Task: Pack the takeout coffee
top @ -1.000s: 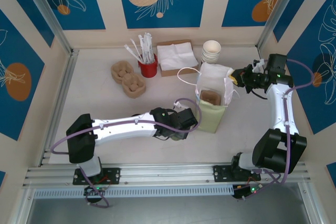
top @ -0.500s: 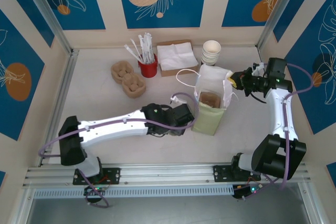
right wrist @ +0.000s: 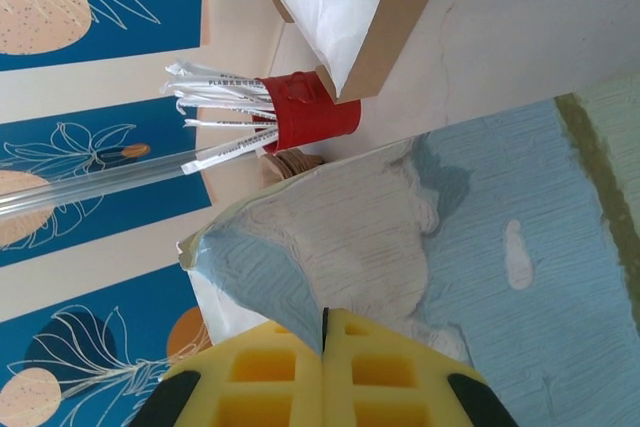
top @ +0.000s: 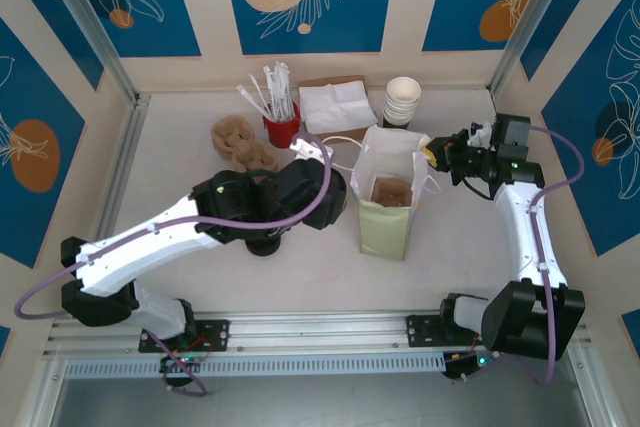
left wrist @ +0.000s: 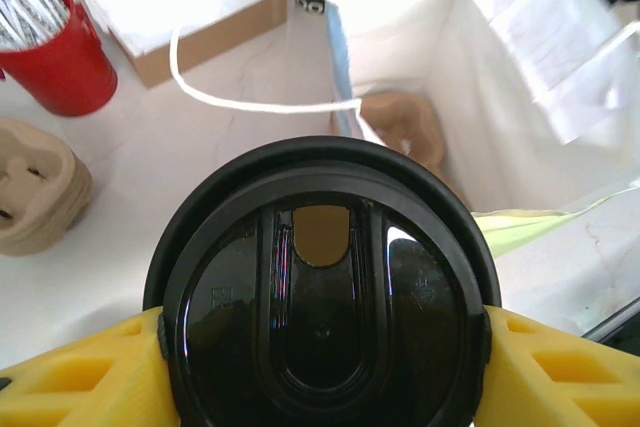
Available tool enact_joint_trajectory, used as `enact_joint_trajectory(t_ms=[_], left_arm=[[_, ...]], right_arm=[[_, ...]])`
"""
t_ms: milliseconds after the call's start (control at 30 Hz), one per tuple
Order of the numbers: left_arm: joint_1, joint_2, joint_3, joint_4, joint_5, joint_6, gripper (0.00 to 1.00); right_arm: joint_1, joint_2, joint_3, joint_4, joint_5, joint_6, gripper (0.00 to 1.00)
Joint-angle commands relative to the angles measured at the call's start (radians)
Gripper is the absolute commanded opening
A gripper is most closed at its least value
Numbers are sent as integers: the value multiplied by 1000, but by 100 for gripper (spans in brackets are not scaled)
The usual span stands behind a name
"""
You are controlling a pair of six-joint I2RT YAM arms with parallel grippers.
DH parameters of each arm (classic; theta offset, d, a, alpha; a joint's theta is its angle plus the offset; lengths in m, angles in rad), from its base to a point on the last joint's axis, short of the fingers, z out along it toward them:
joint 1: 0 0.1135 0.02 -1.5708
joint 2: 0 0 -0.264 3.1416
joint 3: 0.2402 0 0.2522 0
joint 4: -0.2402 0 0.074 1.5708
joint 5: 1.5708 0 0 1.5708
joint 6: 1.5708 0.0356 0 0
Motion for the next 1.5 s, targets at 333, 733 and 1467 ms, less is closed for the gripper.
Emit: enact_joint_trajectory(t_ms=[333,733,1467], left_arm=[[2,16,276,-2,-18,164,65],[101,129,333,45,60,190,67],[279,403,265,167,217,133,68]], right_arm=[[225,-39,-82,239,207,280,0],[364,-43,-65,270,351,315,0],[348,-30,-74,262,354,276,0]])
